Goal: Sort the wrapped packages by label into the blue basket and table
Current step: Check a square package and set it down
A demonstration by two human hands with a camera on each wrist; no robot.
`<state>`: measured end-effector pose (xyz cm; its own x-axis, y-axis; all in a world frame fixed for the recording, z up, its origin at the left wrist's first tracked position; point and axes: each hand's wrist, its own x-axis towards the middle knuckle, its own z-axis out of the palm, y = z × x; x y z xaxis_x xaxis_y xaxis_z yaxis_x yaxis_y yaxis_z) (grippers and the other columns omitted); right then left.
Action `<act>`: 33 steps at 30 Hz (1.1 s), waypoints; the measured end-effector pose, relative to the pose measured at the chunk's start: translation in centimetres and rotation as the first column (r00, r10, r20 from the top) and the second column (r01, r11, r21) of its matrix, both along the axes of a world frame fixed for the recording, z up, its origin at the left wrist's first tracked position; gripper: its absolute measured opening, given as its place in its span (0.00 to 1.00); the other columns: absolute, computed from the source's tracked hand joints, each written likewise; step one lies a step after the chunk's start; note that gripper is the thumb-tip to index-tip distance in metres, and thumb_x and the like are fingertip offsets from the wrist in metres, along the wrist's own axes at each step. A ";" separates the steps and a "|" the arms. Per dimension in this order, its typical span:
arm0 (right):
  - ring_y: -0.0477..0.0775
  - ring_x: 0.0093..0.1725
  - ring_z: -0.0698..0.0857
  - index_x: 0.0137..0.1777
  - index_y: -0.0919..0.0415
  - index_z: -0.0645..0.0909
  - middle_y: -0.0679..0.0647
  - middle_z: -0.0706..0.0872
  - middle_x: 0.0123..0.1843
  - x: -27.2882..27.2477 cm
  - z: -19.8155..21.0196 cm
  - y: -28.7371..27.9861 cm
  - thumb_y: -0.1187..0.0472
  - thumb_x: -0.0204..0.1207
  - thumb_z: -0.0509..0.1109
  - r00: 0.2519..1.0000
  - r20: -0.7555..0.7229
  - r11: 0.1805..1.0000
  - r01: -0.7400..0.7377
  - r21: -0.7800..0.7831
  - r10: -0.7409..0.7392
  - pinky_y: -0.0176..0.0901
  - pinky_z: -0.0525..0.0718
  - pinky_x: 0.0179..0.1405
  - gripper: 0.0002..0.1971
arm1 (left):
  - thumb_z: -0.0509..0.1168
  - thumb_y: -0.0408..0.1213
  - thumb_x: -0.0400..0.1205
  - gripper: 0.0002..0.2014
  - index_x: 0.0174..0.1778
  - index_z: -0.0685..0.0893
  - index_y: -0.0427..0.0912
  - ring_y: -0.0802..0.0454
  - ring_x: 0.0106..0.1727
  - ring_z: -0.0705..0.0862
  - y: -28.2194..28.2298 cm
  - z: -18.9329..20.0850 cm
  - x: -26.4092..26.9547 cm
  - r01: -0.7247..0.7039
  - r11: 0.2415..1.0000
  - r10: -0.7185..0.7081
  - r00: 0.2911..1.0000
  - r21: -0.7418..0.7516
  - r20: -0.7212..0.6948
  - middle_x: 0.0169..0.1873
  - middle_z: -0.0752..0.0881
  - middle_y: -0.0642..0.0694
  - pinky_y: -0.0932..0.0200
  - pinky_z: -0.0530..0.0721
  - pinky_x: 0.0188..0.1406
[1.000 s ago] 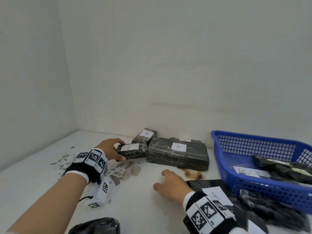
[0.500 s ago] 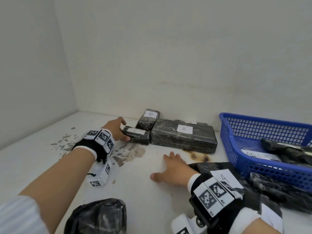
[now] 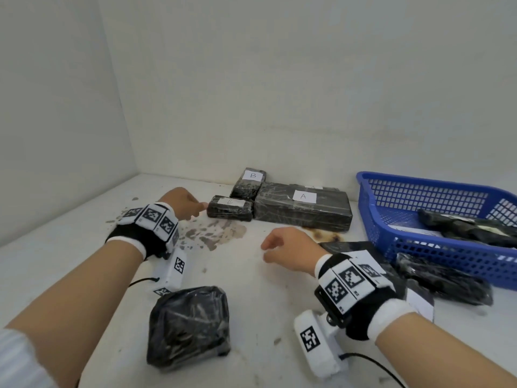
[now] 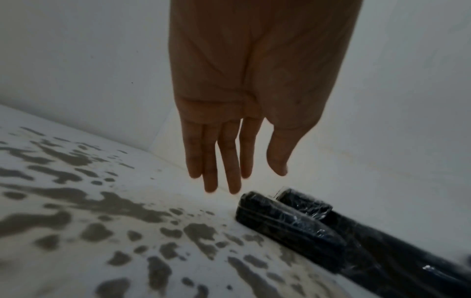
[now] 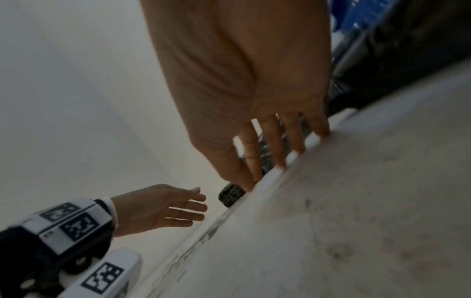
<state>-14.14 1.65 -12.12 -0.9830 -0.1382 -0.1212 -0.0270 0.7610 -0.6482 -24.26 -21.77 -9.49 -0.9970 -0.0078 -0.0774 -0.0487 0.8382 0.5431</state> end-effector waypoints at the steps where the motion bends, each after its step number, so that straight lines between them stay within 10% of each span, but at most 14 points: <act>1: 0.52 0.55 0.86 0.53 0.54 0.84 0.51 0.87 0.56 0.9 0.4 -0.3 0.61 0.79 0.75 0.999 -0.028 0.995 -0.031 -0.092 0.028 0.45 0.86 0.57 0.06 | 0.65 0.46 0.84 0.19 0.57 0.86 0.32 0.43 0.54 0.89 -0.4 0.1 0.8 -0.005 0.995 0.004 1.000 0.096 0.007 0.52 0.90 0.41 0.50 0.84 0.60; 4: 0.47 0.58 0.86 0.61 0.46 0.82 0.46 0.86 0.62 4.6 1.7 -2.0 0.56 0.76 0.79 0.953 -0.026 0.928 -0.299 -0.221 0.301 0.38 0.83 0.57 0.15 | 0.65 0.41 0.85 0.13 0.53 0.84 0.33 0.48 0.39 0.89 -1.5 0.2 3.5 -0.046 0.944 0.052 0.999 0.326 -0.010 0.40 0.90 0.45 0.55 0.86 0.46; 7: 0.47 0.82 0.66 0.78 0.27 0.66 0.38 0.65 0.85 7.9 2.4 -3.9 0.54 0.71 0.83 0.789 0.082 0.792 -0.600 -0.113 0.609 0.49 0.67 0.80 0.41 | 0.65 0.39 0.85 0.10 0.52 0.83 0.34 0.48 0.36 0.88 -2.1 -0.1 6.1 -0.051 0.917 0.067 0.997 0.397 -0.027 0.40 0.89 0.43 0.56 0.85 0.43; 9: 0.46 0.87 0.54 0.83 0.32 0.61 0.41 0.54 0.89 9.4 2.4 -5.1 0.57 0.70 0.84 0.706 0.134 0.711 -0.703 0.021 0.695 0.50 0.53 0.83 0.48 | 0.65 0.37 0.85 0.09 0.53 0.83 0.34 0.48 0.36 0.87 -2.5 -0.4 7.5 -0.057 0.907 0.072 0.997 0.416 -0.021 0.39 0.88 0.43 0.57 0.84 0.40; 12: 0.50 0.83 0.61 0.83 0.46 0.68 0.53 0.61 0.86 10.3 1.8 -6.0 0.63 0.71 0.83 0.667 0.095 0.653 -0.744 0.142 0.739 0.44 0.56 0.81 0.43 | 0.65 0.37 0.85 0.10 0.55 0.83 0.33 0.48 0.36 0.87 -3.0 -0.8 9.0 -0.062 0.895 0.081 0.996 0.442 -0.023 0.39 0.89 0.43 0.56 0.84 0.41; 19: 0.50 0.51 0.85 0.70 0.48 0.78 0.54 0.86 0.63 10.0 2.1 -1.4 0.44 0.78 0.74 0.903 -0.009 0.889 -0.425 -0.171 0.430 0.48 0.87 0.58 0.22 | 0.60 0.55 0.82 0.17 0.60 0.84 0.51 0.46 0.53 0.90 -0.4 1.9 14.6 0.267 0.812 -0.168 0.958 0.519 -0.231 0.55 0.90 0.47 0.50 0.86 0.56; 23: 0.60 0.39 0.88 0.57 0.57 0.84 0.63 0.90 0.45 9.2 4.3 3.3 0.35 0.71 0.71 0.968 -0.047 0.837 -0.236 -0.494 0.245 0.43 0.85 0.33 0.27 | 0.69 0.66 0.72 0.30 0.69 0.79 0.60 0.62 0.58 0.87 4.1 4.6 17.7 0.567 0.663 -0.537 0.815 0.489 -0.217 0.59 0.89 0.55 0.65 0.85 0.49; 27: 0.68 0.44 0.85 0.61 0.66 0.85 0.74 0.88 0.50 9.3 7.4 7.9 0.28 0.66 0.71 0.992 -0.025 0.759 -0.111 -0.641 0.125 0.59 0.85 0.45 0.41 | 0.77 0.43 0.73 0.28 0.70 0.78 0.54 0.57 0.60 0.87 9.5 5.7 17.6 0.616 0.629 -0.512 0.787 0.474 -0.344 0.59 0.88 0.53 0.63 0.86 0.52; 29: 0.63 0.42 0.85 0.68 0.65 0.82 0.71 0.88 0.52 10.0 8.7 10.4 0.26 0.66 0.71 0.991 -0.082 0.765 -0.132 -0.630 0.103 0.51 0.86 0.42 0.45 | 0.75 0.38 0.75 0.24 0.68 0.80 0.52 0.57 0.55 0.89 11.7 6.2 17.2 0.586 0.607 -0.423 0.810 0.536 -0.407 0.56 0.90 0.51 0.65 0.86 0.44; 33: 0.60 0.47 0.90 0.75 0.48 0.75 0.55 0.92 0.59 12.2 10.7 13.9 0.45 0.68 0.83 0.963 -0.271 0.867 -0.135 -0.479 0.000 0.49 0.89 0.48 0.36 | 0.75 0.44 0.73 0.23 0.65 0.82 0.54 0.57 0.54 0.89 15.6 7.5 17.2 0.572 0.556 -0.311 0.816 0.603 -0.487 0.53 0.91 0.53 0.61 0.88 0.47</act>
<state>-1.98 15.58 -1.38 -0.9559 -0.1807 0.2313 -0.2811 0.3369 -0.8986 -7.02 -6.18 -1.99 -0.8248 0.3654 0.4315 0.4843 0.0627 0.8727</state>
